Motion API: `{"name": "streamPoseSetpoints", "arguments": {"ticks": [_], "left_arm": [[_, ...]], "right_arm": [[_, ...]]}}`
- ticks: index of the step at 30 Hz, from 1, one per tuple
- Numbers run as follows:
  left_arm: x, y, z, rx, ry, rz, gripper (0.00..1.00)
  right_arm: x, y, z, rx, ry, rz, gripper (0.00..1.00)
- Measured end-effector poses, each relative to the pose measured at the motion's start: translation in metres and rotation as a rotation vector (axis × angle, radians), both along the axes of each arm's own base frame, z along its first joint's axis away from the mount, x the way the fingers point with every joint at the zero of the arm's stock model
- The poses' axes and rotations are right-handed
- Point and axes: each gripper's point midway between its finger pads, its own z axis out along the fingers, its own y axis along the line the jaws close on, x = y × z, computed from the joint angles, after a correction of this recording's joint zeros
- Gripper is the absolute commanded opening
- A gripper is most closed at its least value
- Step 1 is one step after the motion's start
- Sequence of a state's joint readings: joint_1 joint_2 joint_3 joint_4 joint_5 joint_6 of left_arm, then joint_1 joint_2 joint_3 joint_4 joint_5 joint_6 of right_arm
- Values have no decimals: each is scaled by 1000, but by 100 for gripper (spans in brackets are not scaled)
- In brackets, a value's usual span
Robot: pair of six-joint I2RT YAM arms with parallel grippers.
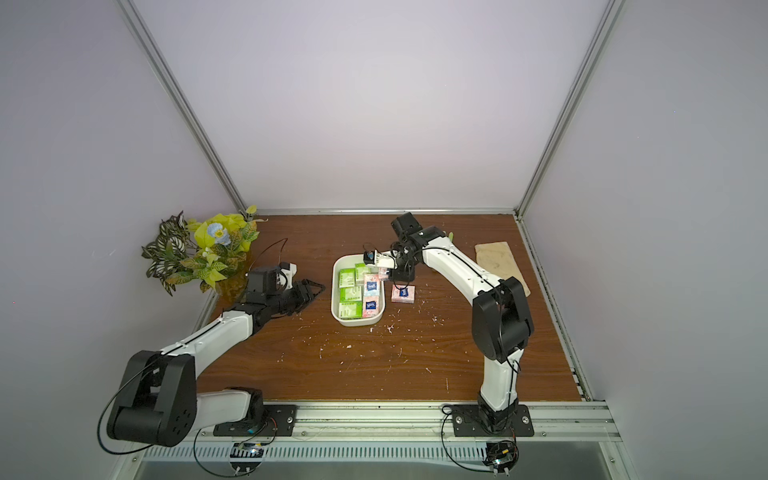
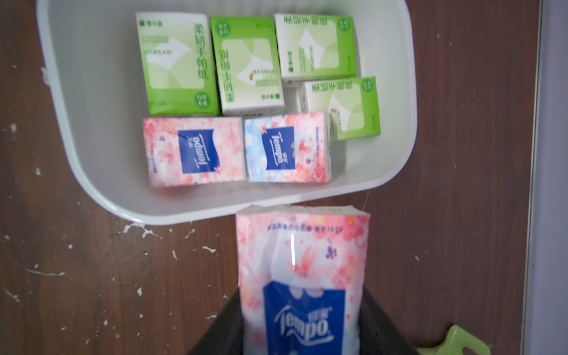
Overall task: Take the pocket tissues out of the storage box
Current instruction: Place the pocket tissues at the center of the board.
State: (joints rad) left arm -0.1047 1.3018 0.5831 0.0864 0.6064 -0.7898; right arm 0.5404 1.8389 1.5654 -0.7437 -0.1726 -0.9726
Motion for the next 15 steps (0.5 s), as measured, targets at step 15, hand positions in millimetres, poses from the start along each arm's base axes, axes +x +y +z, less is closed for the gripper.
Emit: {"name": "streamPoseSetpoints", "arguments": {"ticks": [15], "left_arm": [[5, -6, -4, -20, 2, -32, 59]], "right_arm": [[-67, -36, -11, 48, 2, -140, 56]]}}
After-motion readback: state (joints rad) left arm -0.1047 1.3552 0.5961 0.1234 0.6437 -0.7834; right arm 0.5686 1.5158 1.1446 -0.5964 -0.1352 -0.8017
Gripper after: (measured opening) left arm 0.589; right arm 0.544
